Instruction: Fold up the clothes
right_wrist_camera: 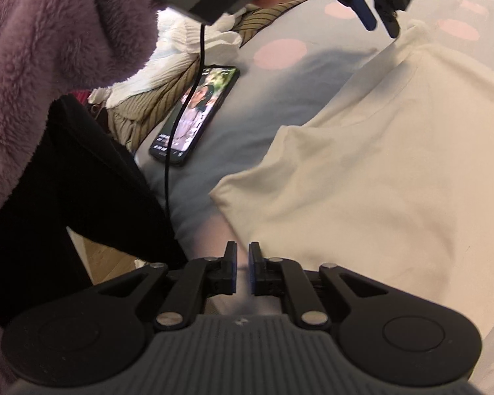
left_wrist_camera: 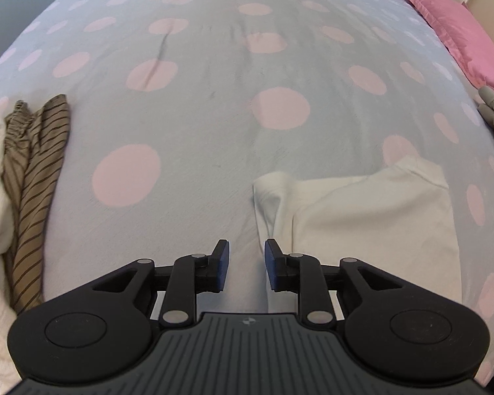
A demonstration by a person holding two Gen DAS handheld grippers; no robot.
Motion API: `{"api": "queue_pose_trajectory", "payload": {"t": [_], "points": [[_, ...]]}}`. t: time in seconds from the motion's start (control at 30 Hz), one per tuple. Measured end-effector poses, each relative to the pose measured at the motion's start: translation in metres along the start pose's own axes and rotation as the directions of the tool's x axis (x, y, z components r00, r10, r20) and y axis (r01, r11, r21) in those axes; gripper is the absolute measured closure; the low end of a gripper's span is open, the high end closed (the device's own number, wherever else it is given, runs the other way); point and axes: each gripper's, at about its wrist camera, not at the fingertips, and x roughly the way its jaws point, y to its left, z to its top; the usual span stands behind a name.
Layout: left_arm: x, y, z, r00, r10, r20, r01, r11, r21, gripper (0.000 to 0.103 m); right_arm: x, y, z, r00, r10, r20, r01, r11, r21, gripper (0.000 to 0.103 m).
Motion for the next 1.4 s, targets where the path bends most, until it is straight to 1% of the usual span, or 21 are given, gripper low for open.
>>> {"api": "queue_pose_trajectory", "payload": {"t": [0.13, 0.2, 0.27, 0.4, 0.47, 0.53, 0.67, 0.77, 0.87, 0.97, 1.1, 1.17, 1.23, 1.3, 1.4], "points": [[-0.021, -0.009, -0.019, 1.000, -0.014, -0.001, 0.014, 0.998, 0.053, 0.082, -0.014, -0.003, -0.007, 0.999, -0.026, 0.029, 0.025, 1.000, 0.006, 0.091], [-0.031, -0.018, -0.031, 1.000, -0.018, -0.001, 0.018, 0.995, 0.096, 0.082, -0.018, -0.005, -0.010, 0.997, -0.054, 0.049, 0.053, 0.998, 0.023, 0.091], [-0.038, -0.029, -0.044, 0.999, -0.035, -0.009, 0.035, 0.990, 0.139, 0.082, -0.015, -0.006, -0.010, 0.992, -0.101, 0.071, 0.098, 0.994, 0.045, 0.091], [-0.047, -0.049, -0.078, 0.998, -0.050, -0.036, 0.057, 0.969, 0.241, 0.082, -0.028, -0.024, -0.022, 0.972, -0.220, 0.080, 0.212, 0.972, 0.096, 0.091], [-0.046, -0.052, -0.096, 0.997, -0.046, -0.055, 0.059, 0.965, 0.256, 0.083, -0.033, -0.035, -0.031, 0.960, -0.272, 0.066, 0.262, 0.956, 0.129, 0.091], [-0.043, -0.052, -0.113, 0.996, -0.042, -0.080, 0.061, 0.964, 0.260, 0.085, -0.036, -0.045, -0.042, 0.954, -0.298, 0.043, 0.288, 0.944, 0.163, 0.091], [-0.035, -0.047, -0.136, 0.994, 0.009, -0.109, 0.019, 0.966, 0.259, 0.086, -0.033, -0.053, -0.063, 0.947, -0.320, -0.003, 0.315, 0.931, 0.187, 0.091], [-0.029, -0.042, -0.151, 0.991, 0.048, -0.128, -0.014, 0.966, 0.257, 0.086, -0.024, -0.051, -0.074, 0.937, -0.347, -0.046, 0.350, 0.923, 0.163, 0.091], [-0.023, -0.043, -0.160, 0.986, 0.066, -0.151, -0.026, 0.967, 0.254, 0.086, -0.017, -0.046, -0.081, 0.927, -0.370, -0.051, 0.374, 0.918, 0.133, 0.092], [-0.020, -0.051, -0.169, 0.982, 0.104, -0.155, -0.058, 0.960, 0.274, 0.086, -0.013, -0.047, -0.084, 0.926, -0.372, -0.056, 0.377, 0.915, 0.142, 0.093], [-0.022, -0.062, -0.174, 0.978, 0.168, -0.121, -0.127, 0.949, 0.289, 0.086, -0.015, -0.053, -0.088, 0.932, -0.360, -0.052, 0.363, 0.916, 0.172, 0.095], [-0.023, -0.070, -0.179, 0.974, 0.208, -0.091, -0.170, 0.935, 0.311, 0.086, -0.017, -0.054, -0.088, 0.933, -0.356, -0.045, 0.358, 0.915, 0.186, 0.095], [-0.027, -0.075, -0.182, 0.972, 0.229, -0.060, -0.198, 0.927, 0.318, 0.086, -0.020, -0.053, -0.088, 0.933, -0.356, -0.041, 0.358, 0.916, 0.181, 0.094], [-0.035, -0.076, -0.183, 0.974, 0.226, -0.024, -0.208, 0.930, 0.304, 0.086, -0.028, -0.054, -0.088, 0.934, -0.355, -0.038, 0.356, 0.917, 0.180, 0.093], [-0.048, -0.076, -0.179, 0.980, 0.195, 0.043, -0.200, 0.948, 0.247, 0.086, -0.040, -0.055, -0.085, 0.935, -0.354, -0.012, 0.350, 0.916, 0.196, 0.090]]}}
